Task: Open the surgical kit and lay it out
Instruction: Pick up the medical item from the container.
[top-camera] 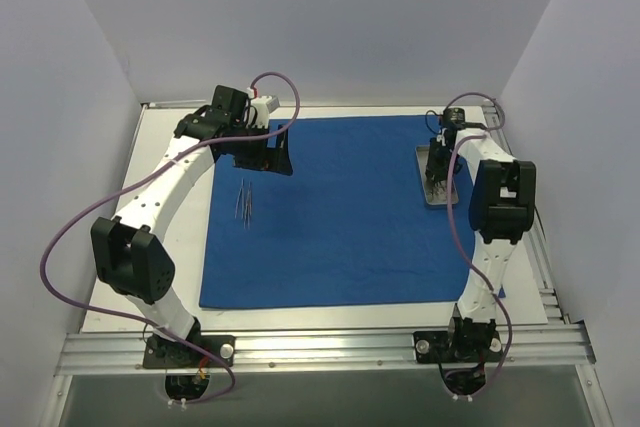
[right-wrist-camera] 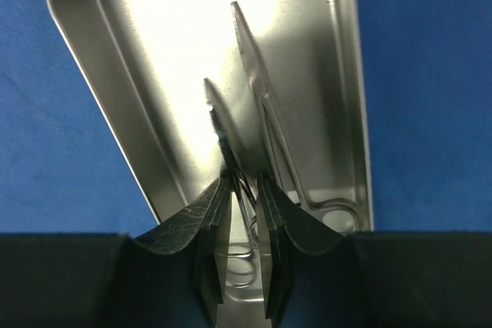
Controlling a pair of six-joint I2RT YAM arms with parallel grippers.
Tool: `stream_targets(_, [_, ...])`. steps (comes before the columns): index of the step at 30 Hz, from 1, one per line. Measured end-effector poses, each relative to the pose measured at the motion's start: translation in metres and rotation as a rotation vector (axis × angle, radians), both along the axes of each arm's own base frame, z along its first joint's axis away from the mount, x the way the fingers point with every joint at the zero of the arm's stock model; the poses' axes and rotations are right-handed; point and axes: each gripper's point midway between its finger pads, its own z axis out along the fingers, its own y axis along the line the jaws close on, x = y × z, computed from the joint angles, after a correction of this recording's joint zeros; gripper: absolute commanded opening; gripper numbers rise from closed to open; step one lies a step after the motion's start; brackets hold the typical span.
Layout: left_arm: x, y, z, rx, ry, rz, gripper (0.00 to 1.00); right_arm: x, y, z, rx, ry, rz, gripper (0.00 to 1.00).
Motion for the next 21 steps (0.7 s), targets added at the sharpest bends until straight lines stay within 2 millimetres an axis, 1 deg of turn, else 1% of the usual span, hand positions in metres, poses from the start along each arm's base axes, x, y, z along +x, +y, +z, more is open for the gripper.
stream_targets(2, [0.000, 0.000, 0.000, -0.001, 0.001, -0.001, 0.96, 0.000, 0.003, -0.004, -0.015, 0.007, 0.013, 0.18])
stream_targets(9, [-0.001, -0.001, 0.000, -0.005, 0.003, -0.004, 0.96, 0.004, 0.004, -0.006, -0.061, 0.008, 0.024, 0.18])
stream_targets(10, [-0.001, -0.001, 0.000, -0.005, 0.003, -0.004, 0.96, 0.005, 0.002, -0.006, -0.069, 0.011, 0.022, 0.16])
stream_targets(11, [-0.001, -0.001, 0.000, -0.005, 0.003, -0.004, 0.96, 0.006, 0.000, -0.006, -0.079, 0.011, 0.021, 0.04])
stream_targets(12, [-0.001, -0.001, 0.000, -0.005, 0.003, -0.004, 0.96, 0.007, -0.002, -0.006, -0.093, 0.013, 0.027, 0.00])
stream_targets(15, [-0.001, -0.001, 0.000, -0.006, 0.003, -0.005, 0.96, 0.011, -0.006, -0.005, -0.118, 0.010, 0.030, 0.00])
stream_targets(21, [-0.002, -0.005, 0.001, -0.029, 0.006, -0.016, 0.94, 0.012, -0.008, 0.000, -0.132, 0.014, 0.025, 0.00])
